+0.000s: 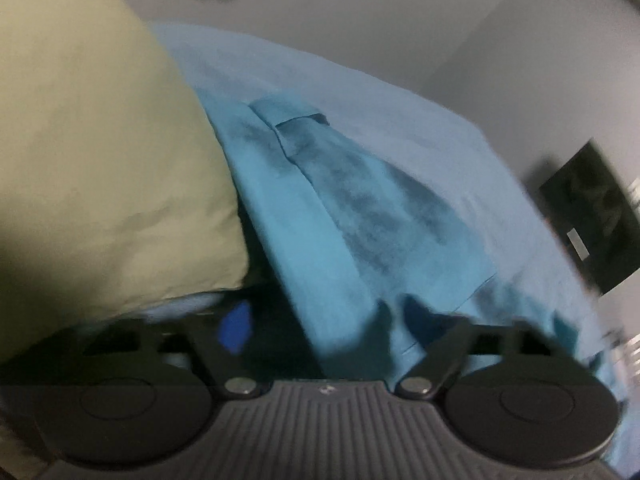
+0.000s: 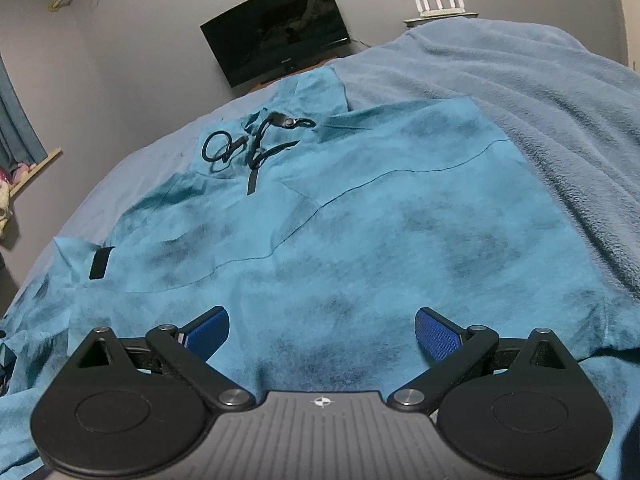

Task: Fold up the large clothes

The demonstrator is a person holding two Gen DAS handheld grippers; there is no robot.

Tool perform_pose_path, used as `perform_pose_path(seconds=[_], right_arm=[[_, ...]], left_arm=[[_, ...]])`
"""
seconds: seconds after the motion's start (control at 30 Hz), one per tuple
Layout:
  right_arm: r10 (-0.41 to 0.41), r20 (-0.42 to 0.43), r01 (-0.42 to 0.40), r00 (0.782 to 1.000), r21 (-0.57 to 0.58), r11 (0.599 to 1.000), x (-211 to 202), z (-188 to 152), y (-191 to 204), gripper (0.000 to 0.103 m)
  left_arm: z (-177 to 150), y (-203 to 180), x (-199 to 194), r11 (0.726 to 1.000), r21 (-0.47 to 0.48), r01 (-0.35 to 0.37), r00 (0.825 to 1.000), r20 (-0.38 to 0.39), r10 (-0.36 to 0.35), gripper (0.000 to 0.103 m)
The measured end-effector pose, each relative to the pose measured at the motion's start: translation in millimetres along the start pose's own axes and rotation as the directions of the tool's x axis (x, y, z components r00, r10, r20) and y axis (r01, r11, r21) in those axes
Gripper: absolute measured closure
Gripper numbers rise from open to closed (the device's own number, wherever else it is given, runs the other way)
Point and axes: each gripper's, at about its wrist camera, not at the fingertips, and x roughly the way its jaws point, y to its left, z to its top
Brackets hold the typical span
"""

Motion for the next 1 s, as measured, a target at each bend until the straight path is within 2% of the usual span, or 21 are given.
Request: perform_pose_path(seconds=[0.03, 0.07, 0.17, 0.27, 0.33, 0.43, 0.53, 0.63, 0.73, 0.87, 0.97, 1.0], right_arm=[[0.0, 0.0, 0.0, 1.0, -0.005, 1.0, 1, 0, 1, 0.002], [0.0, -0.002, 0.0, 1.0, -0.009, 1.0, 1, 0, 1, 0.002], [-0.006, -0.013, 0.006, 1.0, -0.019, 1.0, 3, -1, 3, 0.003], [-0.004, -0.015, 0.004, 1.0, -0.024, 1.0, 4, -1, 4, 0.003], [0.001, -0.012, -0.001, 1.0, -0.03, 1.0, 3, 0, 4, 0.003], [0.009, -0.007, -0.009, 1.0, -0.043, 0.999, 1, -1, 6, 0.003], [0.02, 0.0, -0.02, 1.0, -0.058, 0.998, -1, 0, 7, 0.003], [0.031, 0.007, -0.03, 1.0, -0.072, 0.997, -3, 0, 9, 0.003], [0.039, 0.014, -0.038, 0.999, -0.081, 0.996, -4, 0, 10, 0.003], [0.047, 0.024, -0.045, 0.999, -0.074, 0.996, -7, 0, 8, 0.003], [0.048, 0.031, -0.046, 0.998, -0.06, 0.997, -8, -1, 5, 0.003], [0.047, 0.031, -0.046, 0.998, -0.055, 0.997, -8, -1, 3, 0.003]], left_arm=[[1, 2, 0, 0.999, -0.009, 0.031, 1.0, -0.005, -0.031, 0.08], [1, 1, -1, 0.999, -0.004, 0.048, 0.999, -0.002, -0.048, 0.093], [0, -12, -10, 0.996, 0.067, 0.054, 0.998, 0.04, -0.057, 0.098], [1, -28, -29, 0.987, 0.133, 0.088, 0.989, 0.103, -0.102, 0.103], [3, -43, -44, 0.976, 0.186, 0.11, 0.982, 0.134, -0.136, 0.103], [6, -74, -70, 0.95, 0.257, 0.177, 0.962, 0.158, -0.222, 0.103], [2, -117, -97, 0.902, 0.352, 0.251, 0.931, 0.166, -0.324, 0.103], [-12, -167, -132, 0.821, 0.461, 0.336, 0.88, 0.157, -0.449, 0.103], [-38, -217, -163, 0.717, 0.543, 0.437, 0.81, 0.109, -0.576, 0.103], [-92, -285, -186, 0.555, 0.625, 0.549, 0.721, -0.018, -0.693, 0.103], [-142, -324, -193, 0.451, 0.661, 0.6, 0.675, -0.116, -0.728, 0.103], [-159, -335, -192, 0.423, 0.667, 0.613, 0.667, -0.149, -0.73, 0.103]])
